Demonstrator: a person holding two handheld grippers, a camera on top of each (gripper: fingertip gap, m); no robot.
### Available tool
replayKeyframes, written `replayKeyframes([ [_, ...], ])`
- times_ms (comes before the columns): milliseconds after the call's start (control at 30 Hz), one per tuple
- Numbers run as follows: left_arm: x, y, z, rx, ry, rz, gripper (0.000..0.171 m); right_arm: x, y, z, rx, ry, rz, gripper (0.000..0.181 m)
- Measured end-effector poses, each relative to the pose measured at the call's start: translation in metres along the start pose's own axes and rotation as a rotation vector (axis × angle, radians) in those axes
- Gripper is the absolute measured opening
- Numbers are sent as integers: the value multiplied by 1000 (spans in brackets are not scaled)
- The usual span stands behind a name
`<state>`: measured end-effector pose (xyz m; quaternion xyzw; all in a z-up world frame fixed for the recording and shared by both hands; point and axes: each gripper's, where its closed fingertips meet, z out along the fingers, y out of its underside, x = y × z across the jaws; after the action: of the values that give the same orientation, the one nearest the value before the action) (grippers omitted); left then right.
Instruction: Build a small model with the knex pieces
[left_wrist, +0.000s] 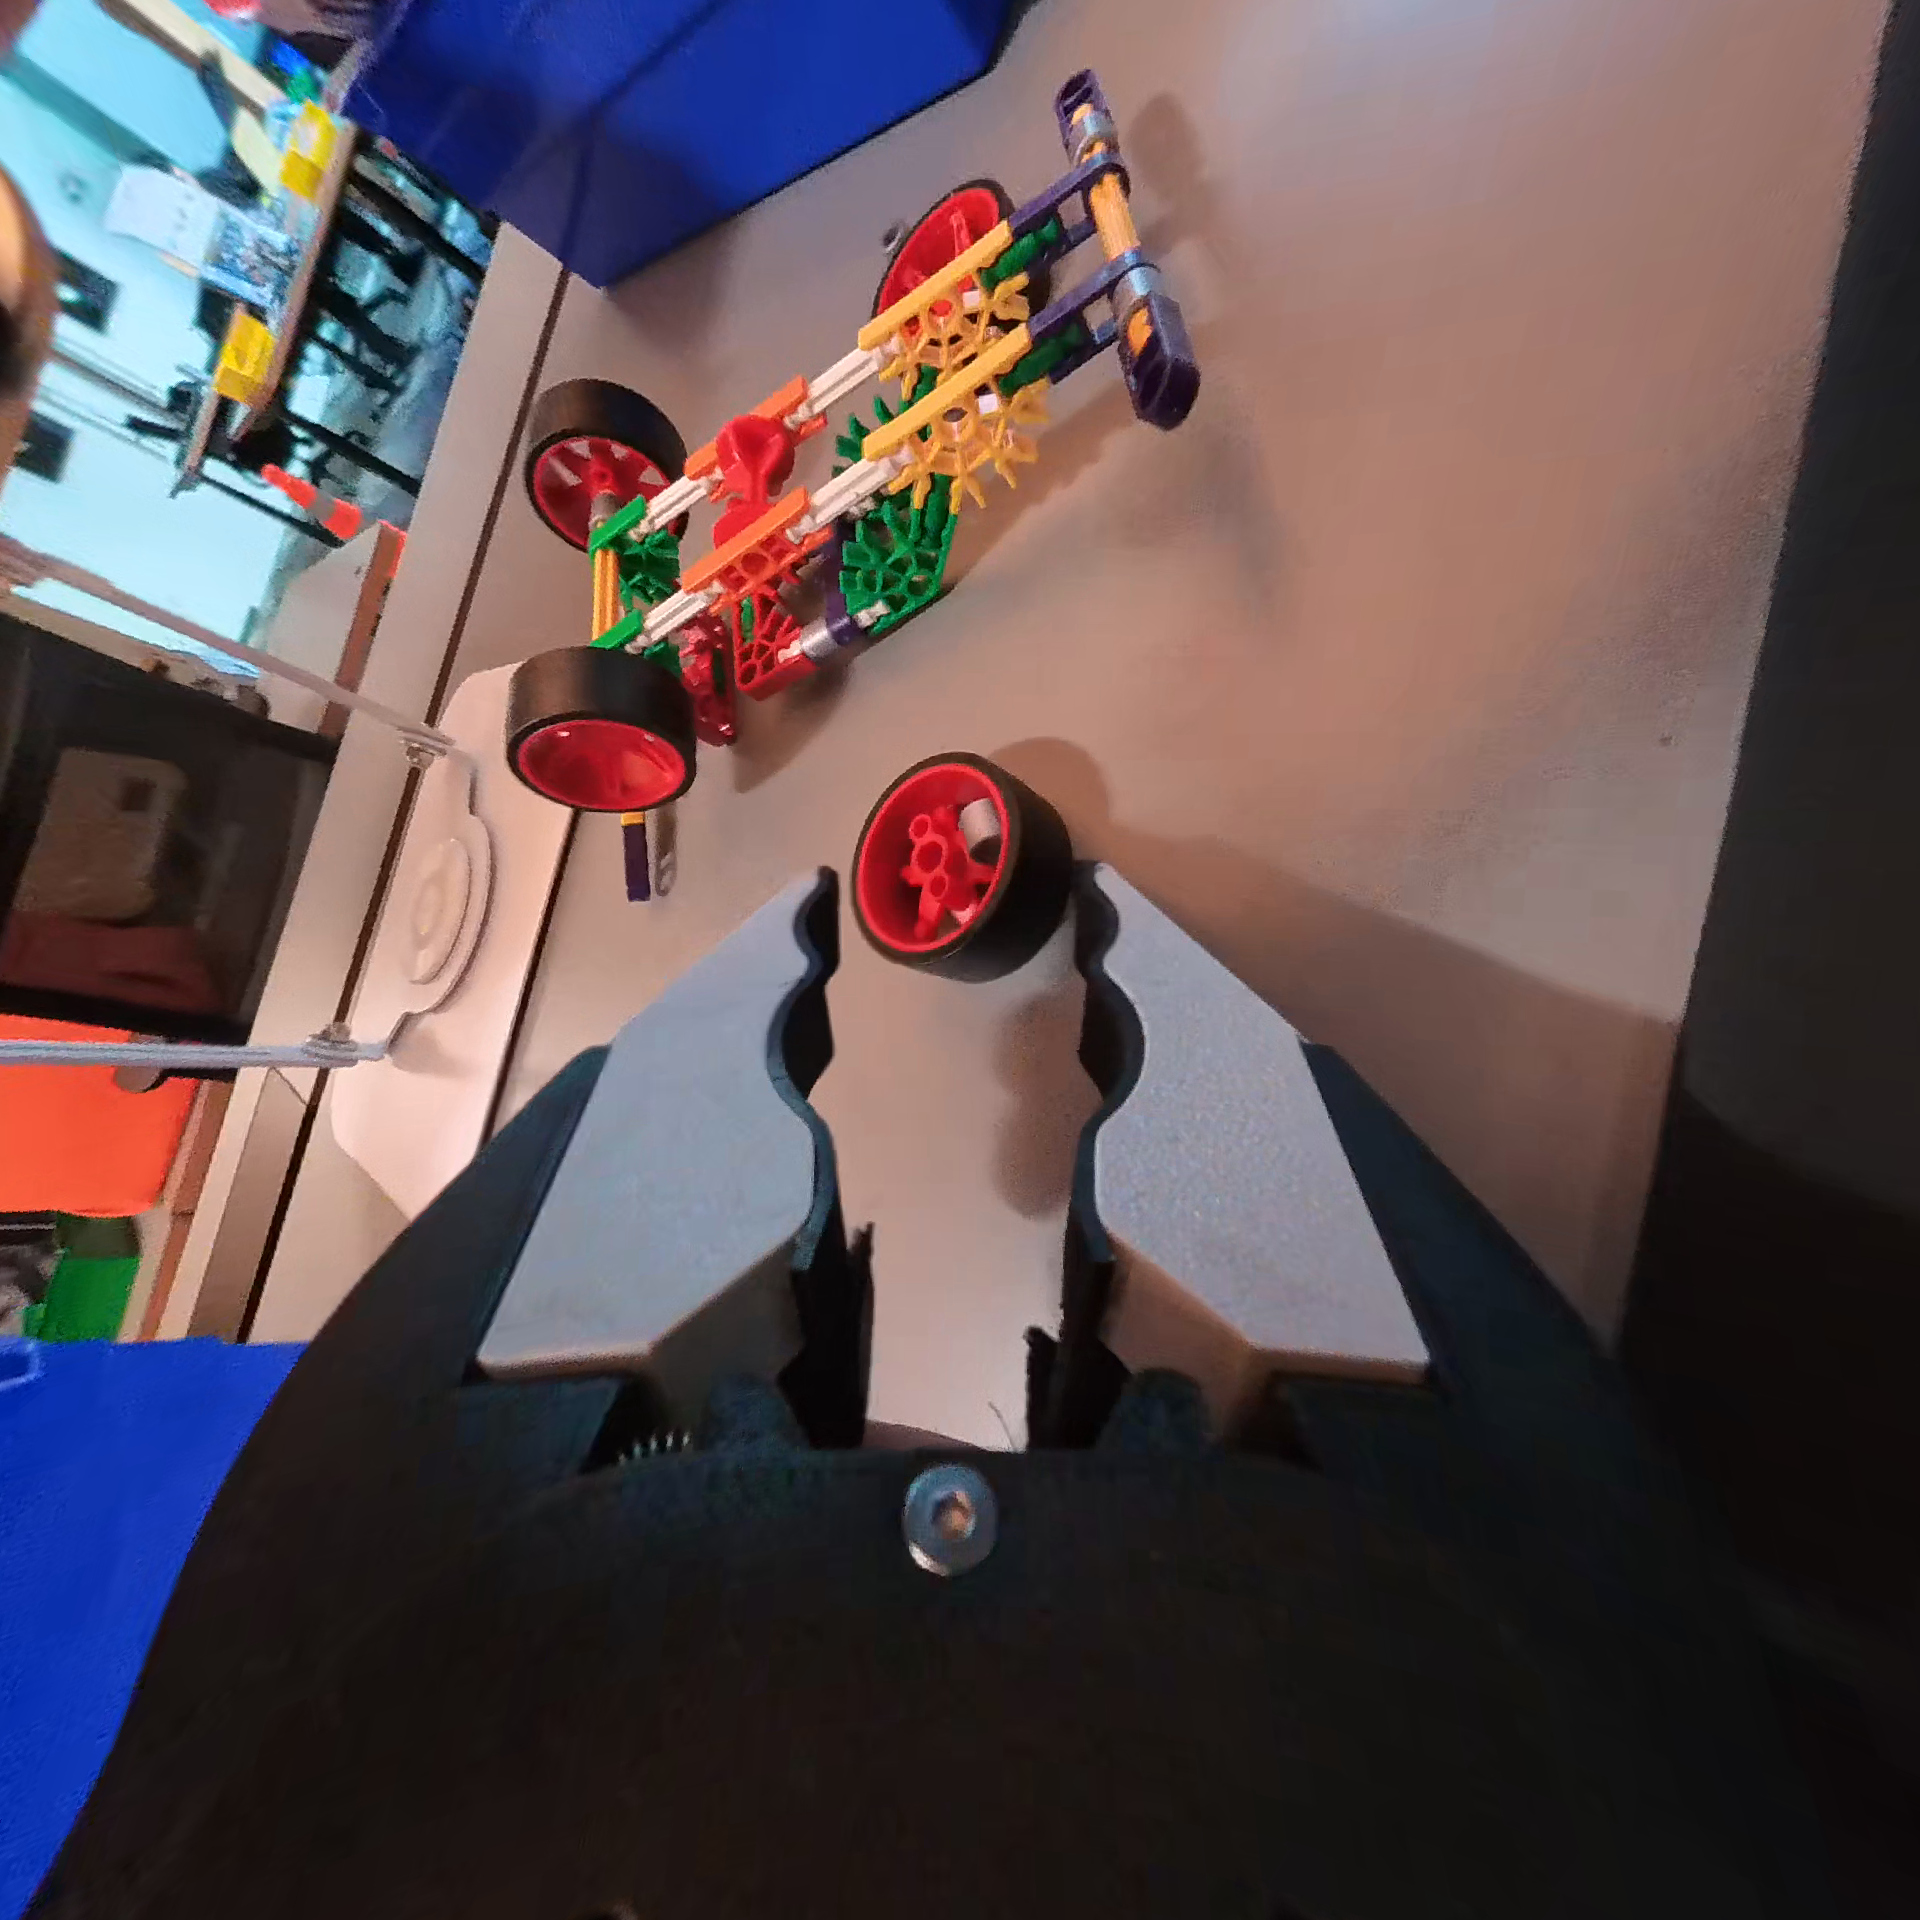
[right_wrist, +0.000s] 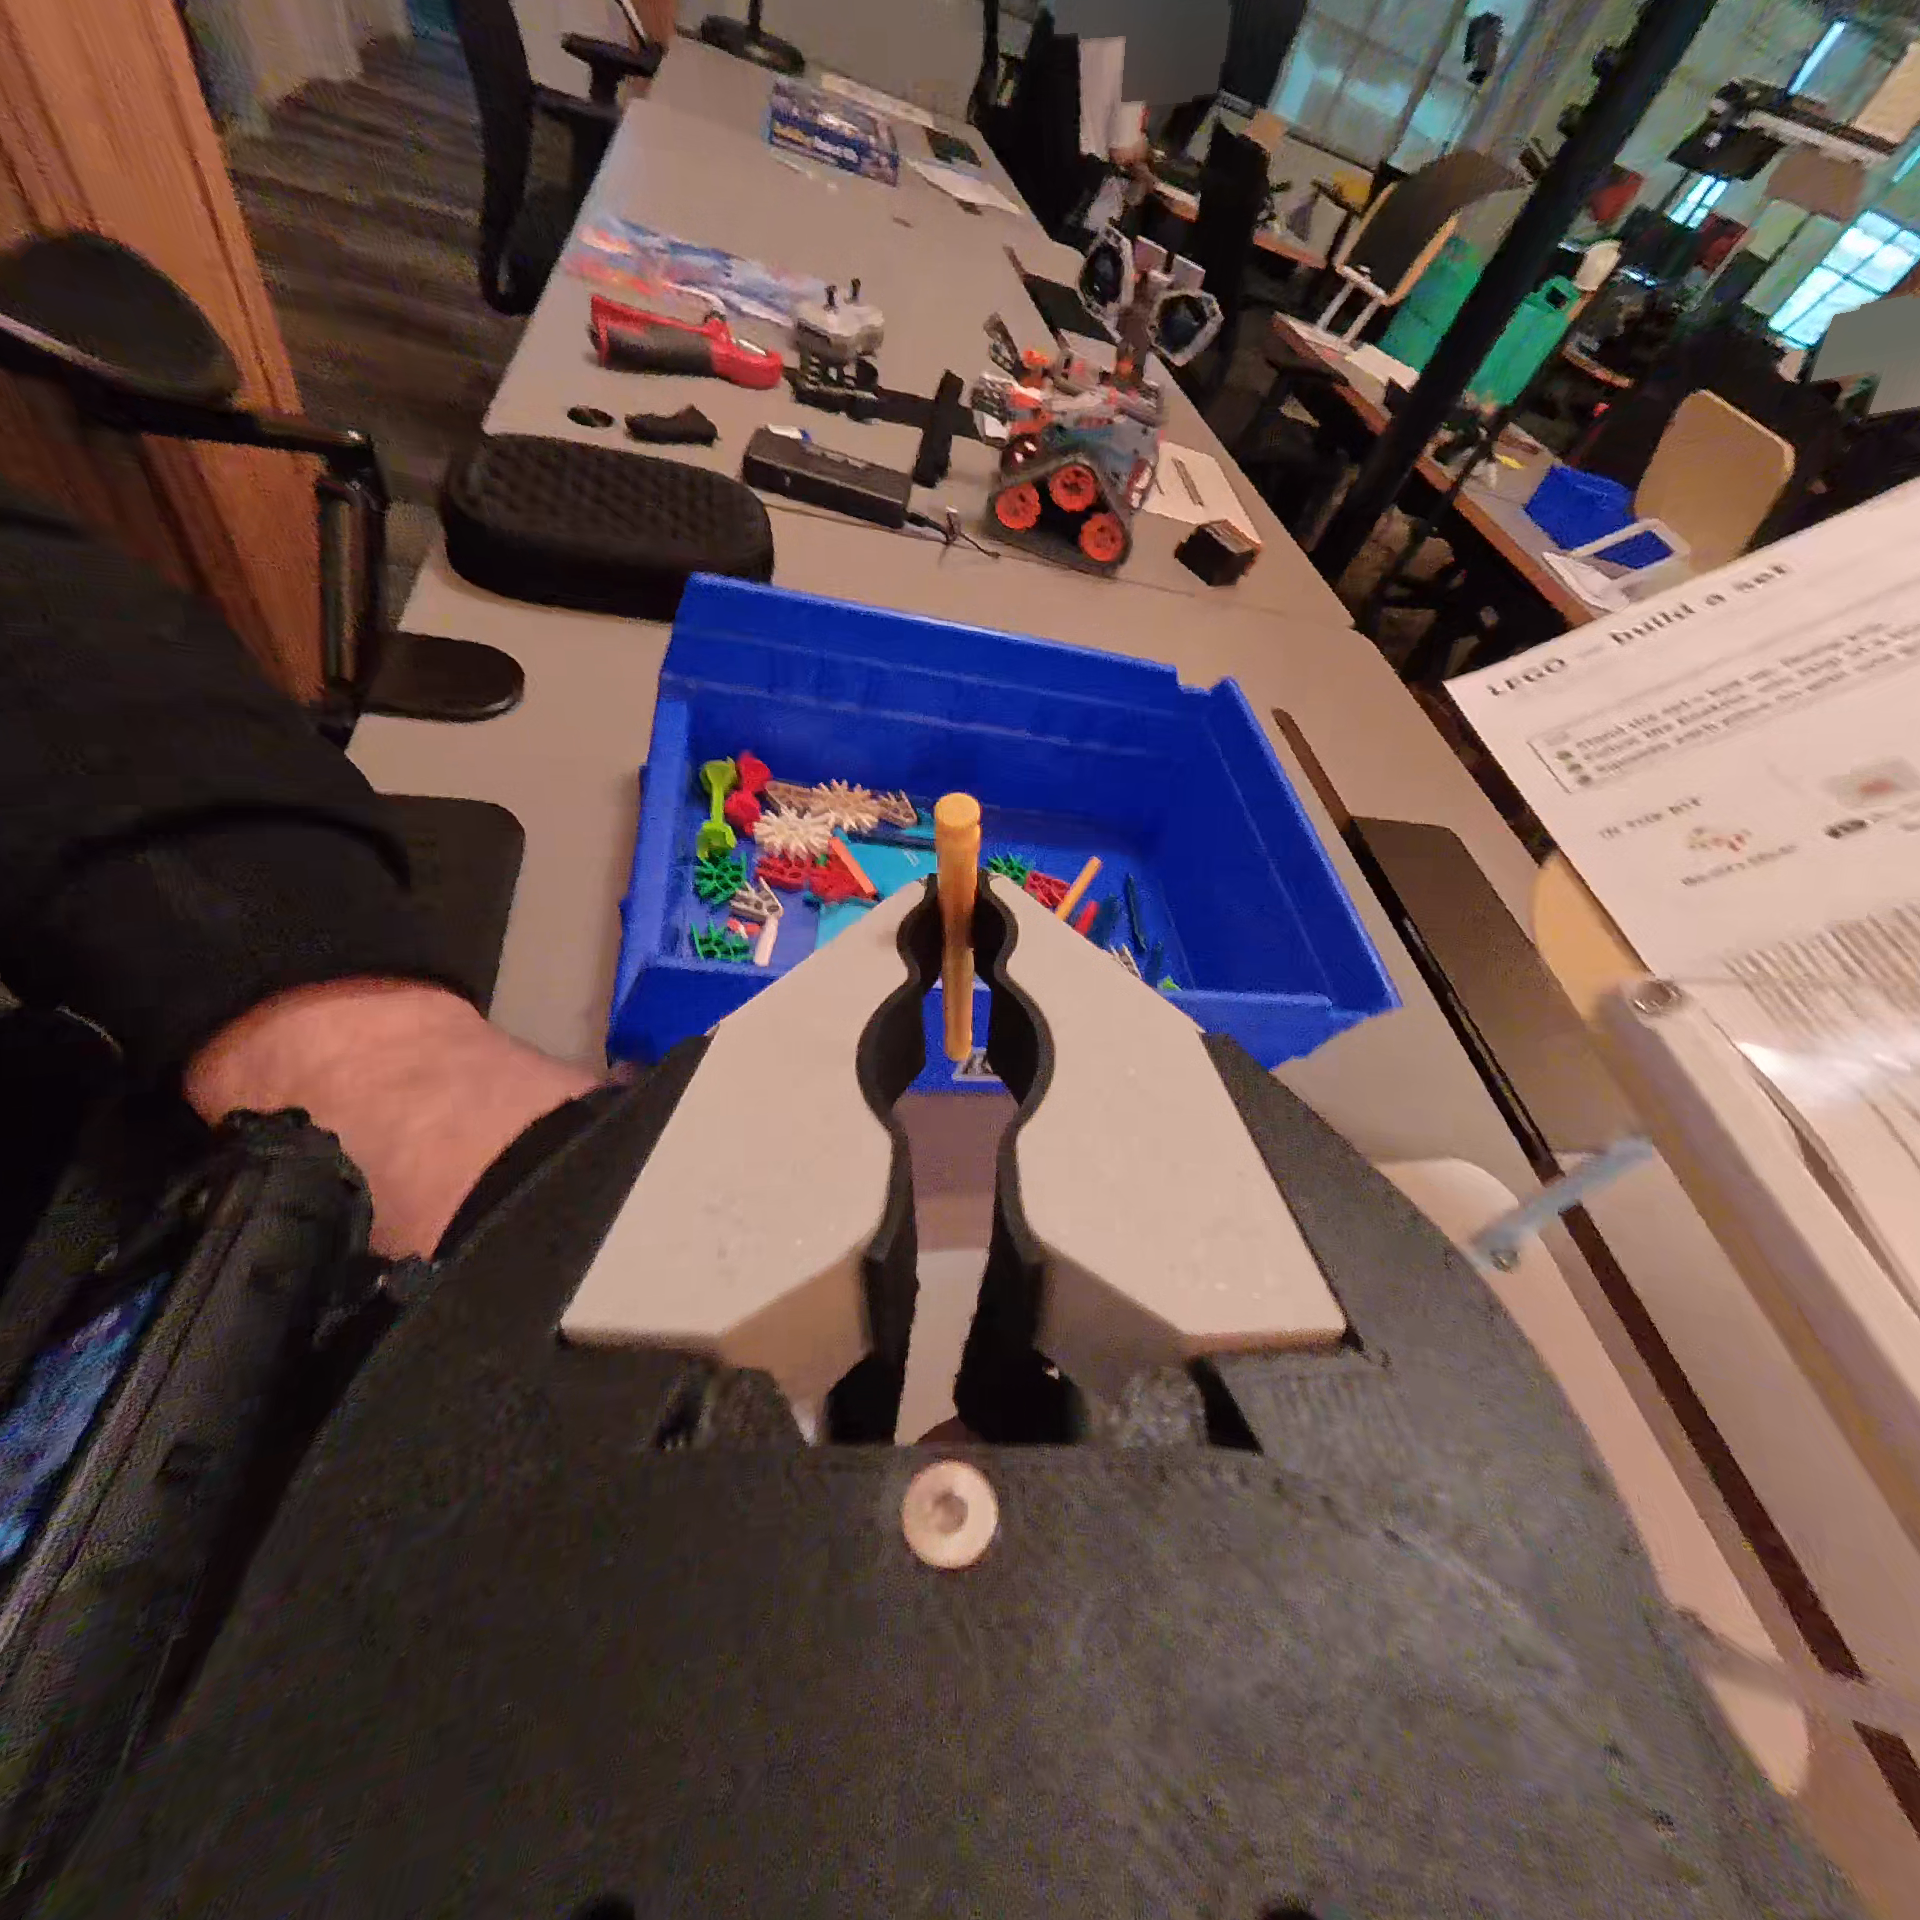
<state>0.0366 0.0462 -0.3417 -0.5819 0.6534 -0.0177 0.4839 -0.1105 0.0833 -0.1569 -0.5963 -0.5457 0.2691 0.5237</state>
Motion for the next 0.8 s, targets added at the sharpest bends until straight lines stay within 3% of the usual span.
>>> replayKeyframes([
  [100, -1, 0, -1, 2, -9, 6, 47, -7, -10, 24, 44, -106, 81, 3],
  [200, -15, -9, -13, 51, -48, -47, 47, -9, -16, 22, 100, -120, 115, 3],
  [333, -46, -38, -54, 230, -137, -206, 47, 2, -21, -27, 213, -63, 177, 3],
  [533, -107, -57, -122, 422, -431, -285, 44, 12, 2, -111, 309, -36, 326, 3],
  [800, -109, -70, -110, 371, -301, -263, 47, -15, 28, -116, 251, -81, 334, 3],
])
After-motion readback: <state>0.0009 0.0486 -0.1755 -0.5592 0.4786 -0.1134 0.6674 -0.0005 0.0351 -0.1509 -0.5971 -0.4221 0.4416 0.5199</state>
